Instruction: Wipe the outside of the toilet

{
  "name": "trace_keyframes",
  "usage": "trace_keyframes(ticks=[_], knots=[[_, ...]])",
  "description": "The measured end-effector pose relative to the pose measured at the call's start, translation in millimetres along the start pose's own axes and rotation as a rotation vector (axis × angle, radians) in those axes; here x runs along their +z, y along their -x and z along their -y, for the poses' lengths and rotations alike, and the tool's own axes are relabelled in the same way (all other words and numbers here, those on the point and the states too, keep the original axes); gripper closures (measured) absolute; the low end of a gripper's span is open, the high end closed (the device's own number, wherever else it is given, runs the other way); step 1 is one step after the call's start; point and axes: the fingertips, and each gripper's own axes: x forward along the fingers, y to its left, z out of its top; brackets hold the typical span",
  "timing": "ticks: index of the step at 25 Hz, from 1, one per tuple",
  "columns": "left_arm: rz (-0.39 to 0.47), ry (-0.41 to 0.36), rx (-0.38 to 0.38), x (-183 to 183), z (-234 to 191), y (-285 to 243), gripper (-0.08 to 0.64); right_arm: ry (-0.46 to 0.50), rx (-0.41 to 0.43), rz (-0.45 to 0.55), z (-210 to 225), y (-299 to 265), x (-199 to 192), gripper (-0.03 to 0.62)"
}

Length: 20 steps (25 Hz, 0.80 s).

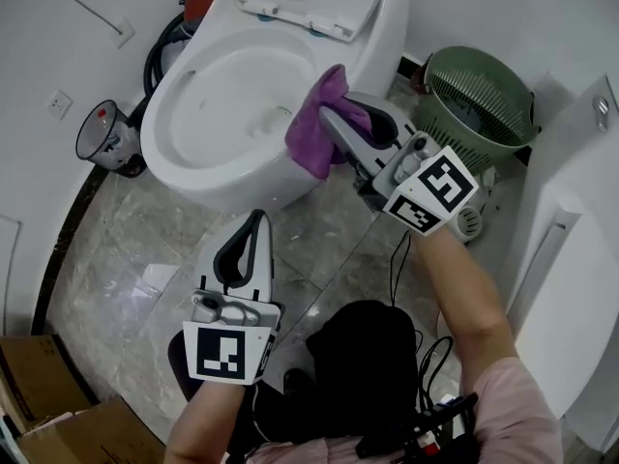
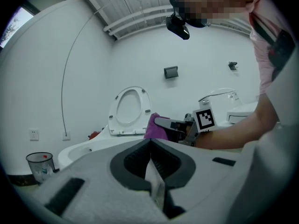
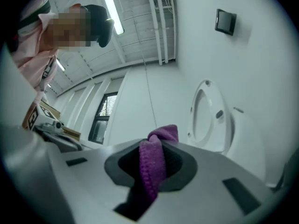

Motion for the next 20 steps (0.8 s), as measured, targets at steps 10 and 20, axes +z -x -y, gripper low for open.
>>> trace_keyframes(ticks=[10, 20], knots=[[-0.024, 0.035, -0.049, -9.9, 15.3, -33.7, 0.551, 0.233, -0.371, -0.062, 143.3, 57.6, 8.4, 0.531], [-0.048, 0.036, -0.081, -27.2, 24.7, -55.0, 0.551, 0.159, -0.519, -0.317, 206.7, 99.1, -140.8, 0.531]])
